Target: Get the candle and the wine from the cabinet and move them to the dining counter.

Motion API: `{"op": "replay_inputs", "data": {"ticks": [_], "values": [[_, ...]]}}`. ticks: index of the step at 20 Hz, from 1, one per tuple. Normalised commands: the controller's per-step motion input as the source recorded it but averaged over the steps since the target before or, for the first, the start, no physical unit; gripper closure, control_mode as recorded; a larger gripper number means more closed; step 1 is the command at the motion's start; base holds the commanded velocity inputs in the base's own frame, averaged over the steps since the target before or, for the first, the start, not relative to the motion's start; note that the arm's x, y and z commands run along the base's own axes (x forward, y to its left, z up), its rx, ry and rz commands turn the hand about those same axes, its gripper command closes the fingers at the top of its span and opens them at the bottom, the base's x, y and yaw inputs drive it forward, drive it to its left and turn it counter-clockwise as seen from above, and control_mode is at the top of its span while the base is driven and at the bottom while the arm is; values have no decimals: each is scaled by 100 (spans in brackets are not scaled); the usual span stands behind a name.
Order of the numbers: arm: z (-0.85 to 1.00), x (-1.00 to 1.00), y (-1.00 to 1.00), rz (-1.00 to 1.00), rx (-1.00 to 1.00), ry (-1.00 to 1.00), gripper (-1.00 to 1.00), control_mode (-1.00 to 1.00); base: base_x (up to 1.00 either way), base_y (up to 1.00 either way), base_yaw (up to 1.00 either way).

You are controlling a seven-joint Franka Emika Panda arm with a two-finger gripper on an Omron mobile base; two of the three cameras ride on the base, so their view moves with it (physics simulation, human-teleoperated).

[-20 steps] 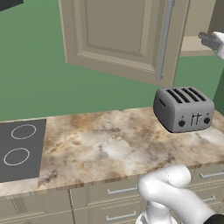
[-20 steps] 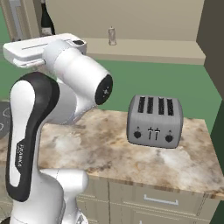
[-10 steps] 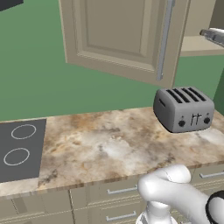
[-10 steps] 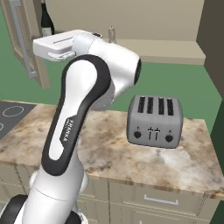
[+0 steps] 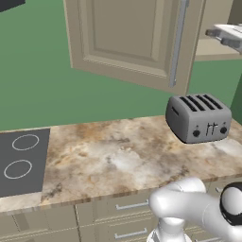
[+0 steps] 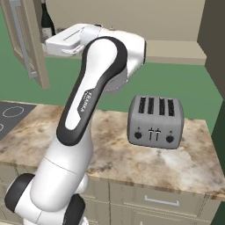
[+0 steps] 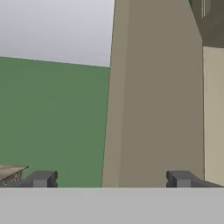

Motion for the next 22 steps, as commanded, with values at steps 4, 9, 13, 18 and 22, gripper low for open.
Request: {"op": "replay_inputs", "data": {"ticks": [4, 9, 13, 18, 22], "values": [[-7, 33, 0, 5, -9, -3, -100, -100, 0, 0, 0], [-8, 43, 2, 5, -5, 1, -100, -100, 0, 0, 0], [-24, 40, 7, 6, -3, 5, -100, -100, 0, 0, 0], [-40, 25, 37, 1, -6, 0, -100, -100, 0, 0, 0], [-7, 7, 40, 0, 0, 0, -100, -100, 0, 0, 0]]}}
